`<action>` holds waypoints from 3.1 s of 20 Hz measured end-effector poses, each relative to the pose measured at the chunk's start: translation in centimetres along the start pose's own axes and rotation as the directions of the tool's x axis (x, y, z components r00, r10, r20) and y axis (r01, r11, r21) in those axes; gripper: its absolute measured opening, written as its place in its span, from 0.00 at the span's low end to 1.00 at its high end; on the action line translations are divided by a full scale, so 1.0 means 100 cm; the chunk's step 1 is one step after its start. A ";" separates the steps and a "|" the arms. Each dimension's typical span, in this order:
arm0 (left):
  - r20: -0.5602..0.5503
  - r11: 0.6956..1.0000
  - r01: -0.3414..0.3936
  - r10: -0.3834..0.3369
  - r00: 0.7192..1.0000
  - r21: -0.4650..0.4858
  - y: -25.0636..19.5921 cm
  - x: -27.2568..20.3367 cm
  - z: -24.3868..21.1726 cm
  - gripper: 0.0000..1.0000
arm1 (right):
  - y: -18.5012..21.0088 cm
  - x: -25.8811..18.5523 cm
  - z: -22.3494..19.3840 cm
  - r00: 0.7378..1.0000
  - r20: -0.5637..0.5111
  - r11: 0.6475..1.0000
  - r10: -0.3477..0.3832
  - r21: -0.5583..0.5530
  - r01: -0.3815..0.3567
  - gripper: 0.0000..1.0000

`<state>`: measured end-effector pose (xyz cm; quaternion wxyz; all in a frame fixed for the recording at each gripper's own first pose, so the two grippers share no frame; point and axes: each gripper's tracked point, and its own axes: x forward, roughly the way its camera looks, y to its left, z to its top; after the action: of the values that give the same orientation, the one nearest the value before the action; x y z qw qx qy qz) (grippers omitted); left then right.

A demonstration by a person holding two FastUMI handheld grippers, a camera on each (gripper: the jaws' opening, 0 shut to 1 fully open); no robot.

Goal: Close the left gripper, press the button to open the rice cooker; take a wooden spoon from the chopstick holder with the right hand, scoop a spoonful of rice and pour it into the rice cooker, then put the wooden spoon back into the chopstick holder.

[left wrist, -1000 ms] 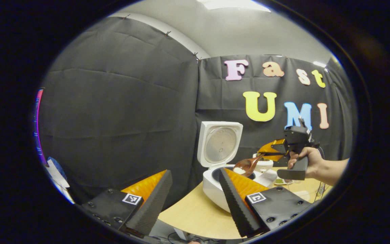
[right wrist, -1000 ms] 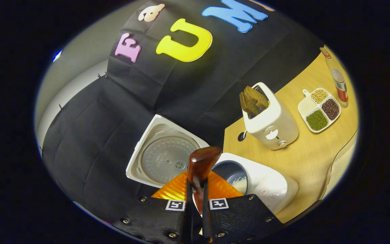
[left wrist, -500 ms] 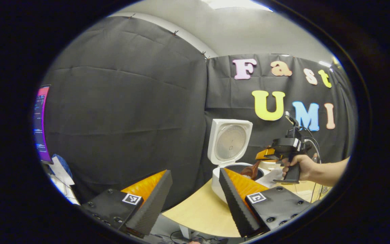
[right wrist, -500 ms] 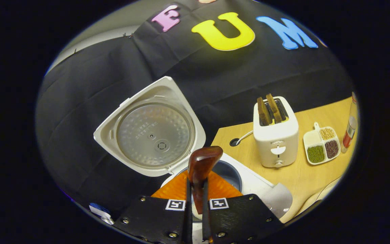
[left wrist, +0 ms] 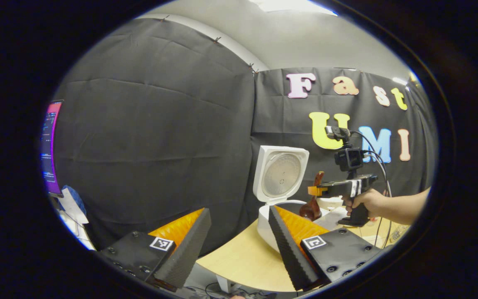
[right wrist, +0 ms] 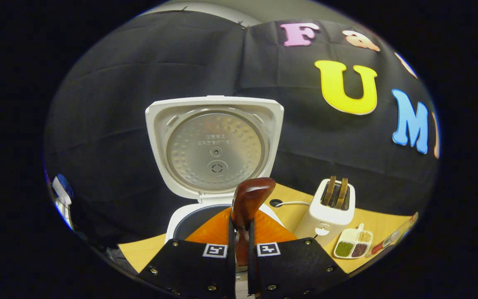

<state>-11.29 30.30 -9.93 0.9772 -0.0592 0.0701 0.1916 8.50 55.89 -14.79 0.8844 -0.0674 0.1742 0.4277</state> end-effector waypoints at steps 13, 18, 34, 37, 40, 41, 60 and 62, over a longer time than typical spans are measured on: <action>0.000 1.000 -0.008 0.008 1.000 -0.003 0.001 -0.001 0.004 0.97 | 0.020 -0.010 0.007 0.998 0.070 0.964 0.009 -0.266 0.010 0.12; 0.024 0.999 0.022 -0.023 0.999 0.035 -0.007 -0.007 0.019 0.99 | -0.004 -0.017 0.012 0.998 0.036 0.974 0.042 0.222 -0.049 0.12; 0.115 0.985 0.147 -0.158 0.981 0.093 -0.116 0.021 0.073 0.99 | -0.125 -0.135 0.034 0.989 0.144 0.696 -0.041 0.714 -0.075 0.12; 0.119 0.984 0.163 -0.170 0.978 0.072 -0.136 0.022 0.077 0.99 | -0.154 -0.163 0.028 0.984 0.143 0.713 -0.108 0.701 -0.024 0.12; 0.123 0.981 0.183 -0.189 0.974 0.060 -0.156 0.024 0.079 0.99 | -0.186 -0.191 0.017 0.974 0.135 0.731 -0.181 0.681 0.041 0.12; 0.125 0.980 0.188 -0.194 0.973 0.060 -0.162 0.024 0.080 0.97 | -0.197 -0.202 0.014 0.970 0.132 0.732 -0.204 0.679 0.061 0.12; 0.149 0.954 0.293 -0.299 0.942 0.062 -0.278 0.010 0.098 0.96 | -0.342 -0.375 -0.105 0.855 -0.004 0.649 -0.519 0.650 0.396 0.12; 0.141 0.950 0.306 -0.312 0.939 0.064 -0.289 0.005 0.097 0.96 | -0.348 -0.385 -0.124 0.845 -0.034 0.634 -0.534 0.645 0.426 0.12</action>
<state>1.36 5.27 2.06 0.9986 -0.0351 -0.0096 0.0382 10.49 2.58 -13.27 0.9468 0.2231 0.2109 0.0965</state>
